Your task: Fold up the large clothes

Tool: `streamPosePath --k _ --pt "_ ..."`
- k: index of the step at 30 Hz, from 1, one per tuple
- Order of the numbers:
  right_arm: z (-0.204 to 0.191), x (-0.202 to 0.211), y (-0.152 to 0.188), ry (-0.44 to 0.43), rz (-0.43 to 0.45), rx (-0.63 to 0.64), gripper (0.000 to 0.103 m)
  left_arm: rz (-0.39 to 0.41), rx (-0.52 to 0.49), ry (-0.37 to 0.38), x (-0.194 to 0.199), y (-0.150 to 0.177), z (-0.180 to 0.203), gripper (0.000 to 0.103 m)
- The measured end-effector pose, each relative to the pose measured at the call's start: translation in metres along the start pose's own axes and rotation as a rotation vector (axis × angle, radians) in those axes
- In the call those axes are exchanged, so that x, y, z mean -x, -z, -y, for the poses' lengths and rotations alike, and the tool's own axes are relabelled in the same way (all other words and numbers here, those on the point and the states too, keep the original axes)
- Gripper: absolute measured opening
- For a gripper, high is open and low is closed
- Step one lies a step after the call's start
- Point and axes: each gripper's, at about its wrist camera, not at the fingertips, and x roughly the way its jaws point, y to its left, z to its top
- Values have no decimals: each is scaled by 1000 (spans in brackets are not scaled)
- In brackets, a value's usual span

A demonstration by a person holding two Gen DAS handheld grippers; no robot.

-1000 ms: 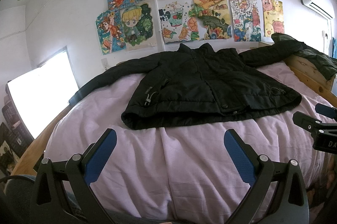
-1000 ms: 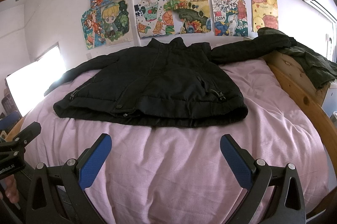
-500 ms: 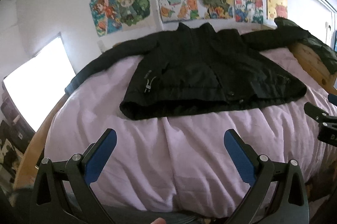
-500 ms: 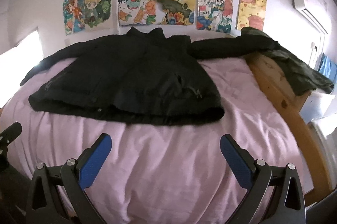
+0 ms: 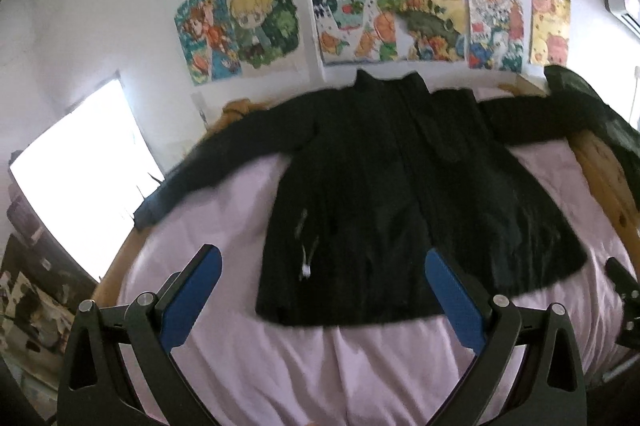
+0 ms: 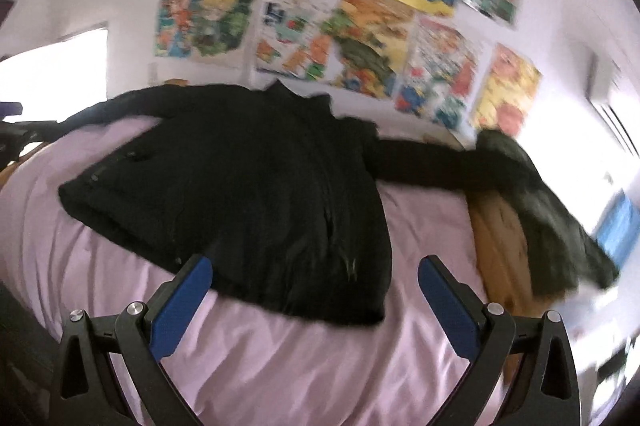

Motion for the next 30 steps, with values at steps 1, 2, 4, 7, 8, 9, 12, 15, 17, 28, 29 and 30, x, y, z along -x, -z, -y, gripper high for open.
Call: streamPosePath --k 1,2,4,7,8,9,12,15,17,28,29,30 --pt "7 1 -13 -16 12 16 103 9 4 -7 1 -9 0 100" --pt "13 0 -24 -27 15 28 103 22 5 -18 4 -17 -1 100" --pt "26 -2 -42 -28 12 40 103 47 0 -40 6 -31 1 100" --pt "48 -13 -67 -8 -10 25 103 94 -22 -84 9 -50 6 100" --pt "56 -18 -74 -15 -14 6 103 103 -28 -95 9 -56 8 100" --pt "64 -24 -79 -19 -19 -15 103 109 -32 -103 8 -61 10 100" --pt "87 -48 -94 -52 -48 -70 103 105 -44 -117 2 -76 14 100" --pt "109 -77 -109 -92 -68 -129 103 96 -59 -139 -8 -91 22 100" --pt "119 -95 -117 -107 -68 -140 103 59 -74 -150 -21 -103 29 100" --pt "201 -185 -106 70 -78 -154 103 -132 -94 68 -177 -174 96 100" --pt "220 -193 -101 110 -83 -182 103 -128 -115 99 -199 -177 110 100" --pt "235 -199 -98 144 -83 -209 103 -124 -127 122 -215 -180 117 100"
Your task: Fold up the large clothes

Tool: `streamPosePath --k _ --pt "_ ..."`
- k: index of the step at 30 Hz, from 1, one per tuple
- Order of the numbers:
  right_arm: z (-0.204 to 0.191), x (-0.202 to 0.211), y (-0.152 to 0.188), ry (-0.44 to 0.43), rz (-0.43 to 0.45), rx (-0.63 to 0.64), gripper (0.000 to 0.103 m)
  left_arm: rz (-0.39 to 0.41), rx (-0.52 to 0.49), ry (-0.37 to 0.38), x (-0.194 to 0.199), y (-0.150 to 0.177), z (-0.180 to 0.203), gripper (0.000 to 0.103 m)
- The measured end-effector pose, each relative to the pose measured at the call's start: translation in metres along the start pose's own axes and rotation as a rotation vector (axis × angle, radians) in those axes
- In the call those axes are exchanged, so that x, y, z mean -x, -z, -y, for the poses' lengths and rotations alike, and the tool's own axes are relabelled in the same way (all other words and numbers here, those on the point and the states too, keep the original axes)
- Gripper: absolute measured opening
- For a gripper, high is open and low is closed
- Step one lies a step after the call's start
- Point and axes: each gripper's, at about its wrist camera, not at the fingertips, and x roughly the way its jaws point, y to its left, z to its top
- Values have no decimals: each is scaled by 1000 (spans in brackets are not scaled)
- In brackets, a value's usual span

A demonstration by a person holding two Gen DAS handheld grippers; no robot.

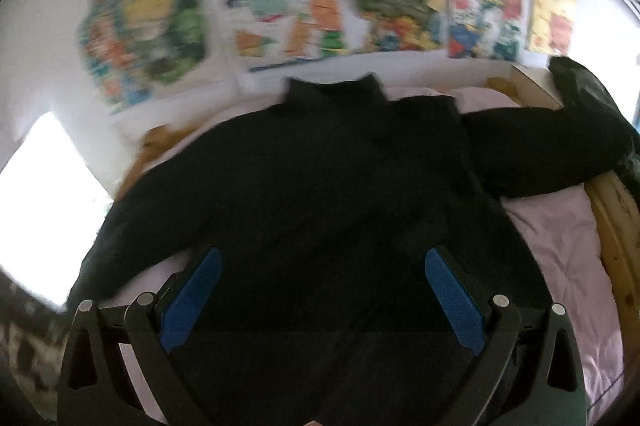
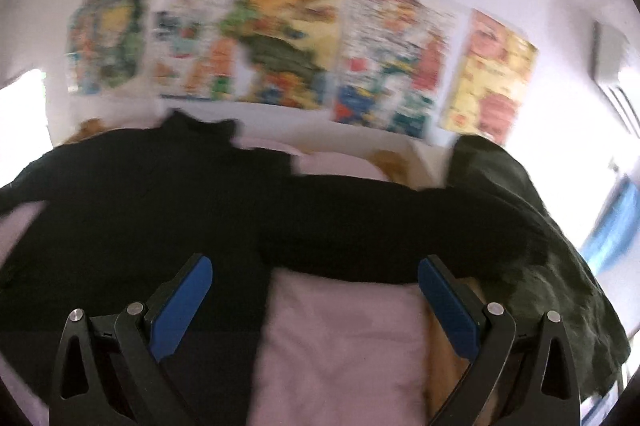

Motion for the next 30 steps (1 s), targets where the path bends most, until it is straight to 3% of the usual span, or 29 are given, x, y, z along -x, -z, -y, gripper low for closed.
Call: streamPosePath --k 5,10,14,17,24,28,30 --pt "92 -47 -2 181 -4 -227 103 69 -36 110 -87 -24 34 100" --pt "157 -82 8 213 -45 -440 103 85 -62 163 -146 -34 61 100" --pt "184 -103 12 215 -50 -535 103 102 -66 211 -184 -48 82 100" --pt "195 -113 14 279 -44 -580 103 116 -43 251 -207 -55 98 100" --pt "214 -141 26 401 -66 -689 81 19 -61 256 -268 -62 136 100" --pt "209 -144 26 454 -10 -660 75 -5 -83 250 -288 -53 141 101" --pt "206 -144 26 470 13 -659 61 -18 -99 235 -297 -46 145 102"
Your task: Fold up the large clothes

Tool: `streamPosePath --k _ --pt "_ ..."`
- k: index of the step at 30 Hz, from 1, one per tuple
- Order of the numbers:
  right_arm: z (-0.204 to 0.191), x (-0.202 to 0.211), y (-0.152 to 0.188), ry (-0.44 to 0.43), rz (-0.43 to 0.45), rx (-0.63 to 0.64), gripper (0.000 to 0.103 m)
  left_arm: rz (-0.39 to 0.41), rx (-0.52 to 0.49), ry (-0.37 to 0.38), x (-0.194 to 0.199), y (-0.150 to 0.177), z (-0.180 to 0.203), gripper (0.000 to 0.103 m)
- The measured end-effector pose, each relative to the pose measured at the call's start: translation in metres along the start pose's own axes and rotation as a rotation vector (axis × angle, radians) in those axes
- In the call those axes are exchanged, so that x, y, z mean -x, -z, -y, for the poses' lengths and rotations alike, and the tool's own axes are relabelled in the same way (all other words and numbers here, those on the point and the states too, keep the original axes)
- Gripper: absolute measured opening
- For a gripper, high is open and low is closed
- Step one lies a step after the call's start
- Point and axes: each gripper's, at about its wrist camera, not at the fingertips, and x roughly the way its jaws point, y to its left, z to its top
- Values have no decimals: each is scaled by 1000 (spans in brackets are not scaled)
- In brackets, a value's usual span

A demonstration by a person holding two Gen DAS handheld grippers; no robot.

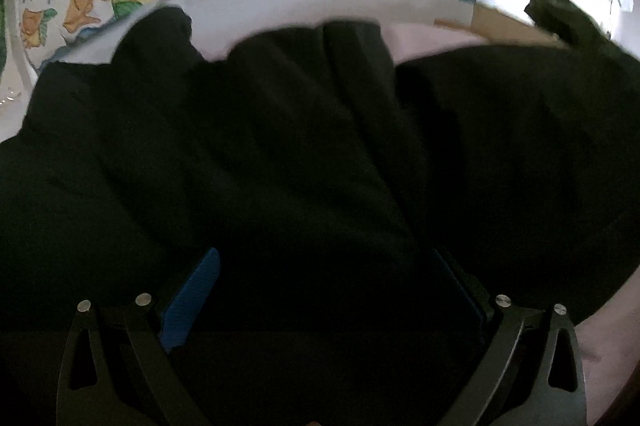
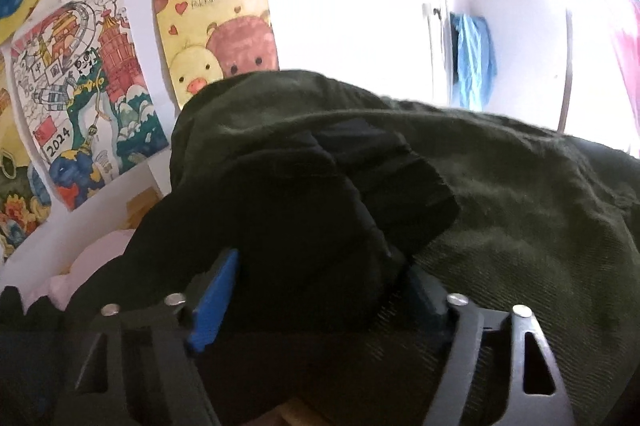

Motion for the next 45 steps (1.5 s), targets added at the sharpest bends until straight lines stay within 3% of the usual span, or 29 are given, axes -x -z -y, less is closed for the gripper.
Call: streamPosePath --k 6,12,18,25,28,36,40,45 --pt "-13 6 4 -93 34 19 15 -2 -19 -13 -15 10 2 102" --pt "-44 46 -8 -217 137 132 12 70 100 34 27 5 -34 102" --pt "-111 99 5 -395 225 308 12 105 180 46 85 -2 -84 102" --pt "-221 167 66 -678 246 609 12 130 285 34 155 13 -155 102" --pt "-263 186 108 -759 227 742 12 137 353 90 175 30 -194 102" --pt "-348 182 237 -778 90 1036 12 149 612 339 197 71 -282 102" --pt "-366 178 288 -790 44 1139 12 136 640 436 192 73 -292 102" --pt "-363 179 323 -798 104 1227 12 68 644 473 172 69 -284 102"
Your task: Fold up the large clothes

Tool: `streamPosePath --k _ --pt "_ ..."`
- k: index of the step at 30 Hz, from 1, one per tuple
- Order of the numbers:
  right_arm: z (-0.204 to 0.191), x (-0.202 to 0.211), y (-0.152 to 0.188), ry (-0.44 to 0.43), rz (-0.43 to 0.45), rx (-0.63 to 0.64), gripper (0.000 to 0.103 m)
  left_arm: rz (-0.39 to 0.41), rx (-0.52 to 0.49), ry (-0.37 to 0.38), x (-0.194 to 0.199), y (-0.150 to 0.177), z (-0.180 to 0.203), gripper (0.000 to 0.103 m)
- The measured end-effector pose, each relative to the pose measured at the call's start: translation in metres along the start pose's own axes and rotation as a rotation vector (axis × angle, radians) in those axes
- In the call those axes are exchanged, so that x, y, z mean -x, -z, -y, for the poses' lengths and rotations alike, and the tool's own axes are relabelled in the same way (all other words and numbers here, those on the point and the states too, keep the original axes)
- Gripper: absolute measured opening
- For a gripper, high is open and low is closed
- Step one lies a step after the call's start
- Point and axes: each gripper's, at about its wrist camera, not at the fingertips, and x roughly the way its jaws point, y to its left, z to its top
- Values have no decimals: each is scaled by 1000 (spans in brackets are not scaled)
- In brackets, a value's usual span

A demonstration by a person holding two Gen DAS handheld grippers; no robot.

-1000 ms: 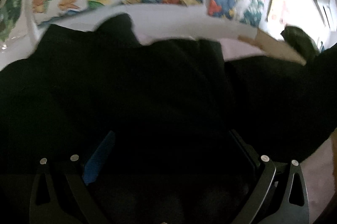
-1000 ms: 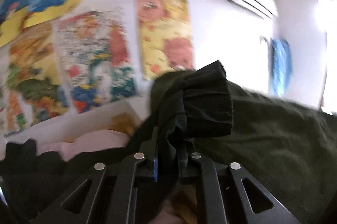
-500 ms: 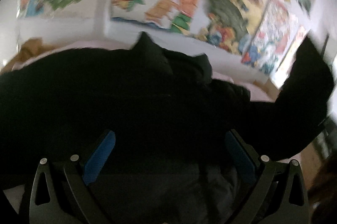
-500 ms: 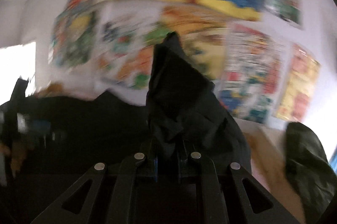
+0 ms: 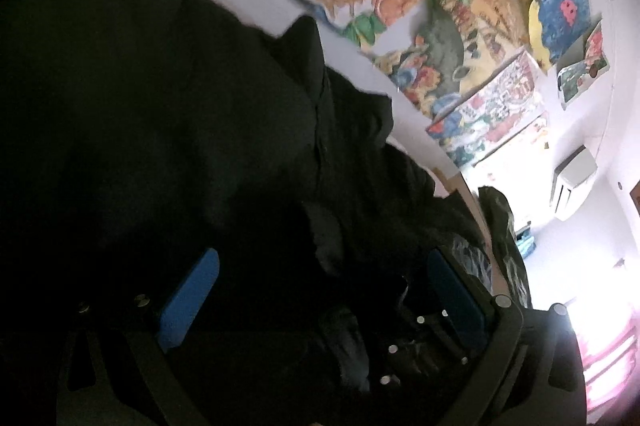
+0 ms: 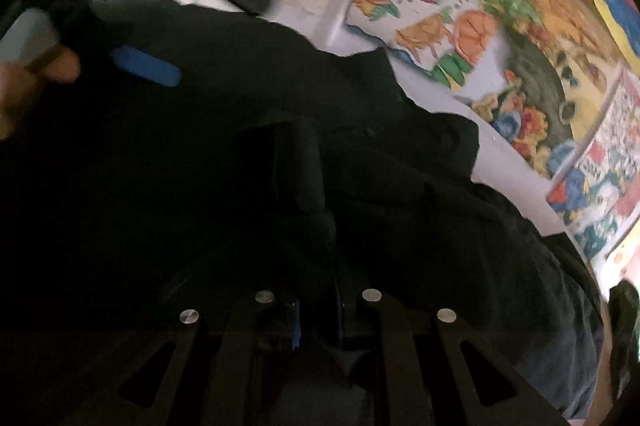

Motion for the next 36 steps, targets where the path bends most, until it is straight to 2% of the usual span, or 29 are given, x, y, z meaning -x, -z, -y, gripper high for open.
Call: streamPosePath --k 6,8,10,11,13,16,18,20,21,22,24,26,30,33,36 --pt "-5 1 6 -1 29 16 12 -41 85 -11 -24 3 -15 99" --pt "-11 3 8 0 29 38 12 -41 105 1 -28 2 -16 91" --pt "-19 4 8 3 32 70 15 -56 131 8 -35 2 -20 58" --pt "-24 5 9 7 33 92 15 -67 140 1 -38 3 -23 51" --pt "-30 4 9 8 35 128 18 -87 148 -15 -47 3 -27 23" --pt "-43 4 10 15 38 192 23 -87 139 -5 -51 4 -28 7" --pt "-47 6 12 19 41 223 26 -64 105 -15 -48 3 -23 3" --pt "-46 10 12 10 45 227 32 -13 41 -57 -39 0 -13 2" --pt "-42 13 13 2 50 217 42 29 -13 -90 -31 -3 -5 2" --pt "-37 17 13 1 59 198 58 63 -50 -115 -23 -7 2 2" --pt "-25 29 12 -18 85 145 70 137 -120 -158 -7 -13 13 2" --pt "-5 48 9 -37 112 75 70 187 -171 -190 10 -18 19 2" --pt "42 76 6 -57 170 -88 70 234 -203 -243 33 -20 11 2" --pt "83 76 6 -7 151 -210 71 259 -225 -352 40 -21 -1 2" --pt "121 60 12 78 114 -292 71 226 -205 -422 32 -23 -17 2"
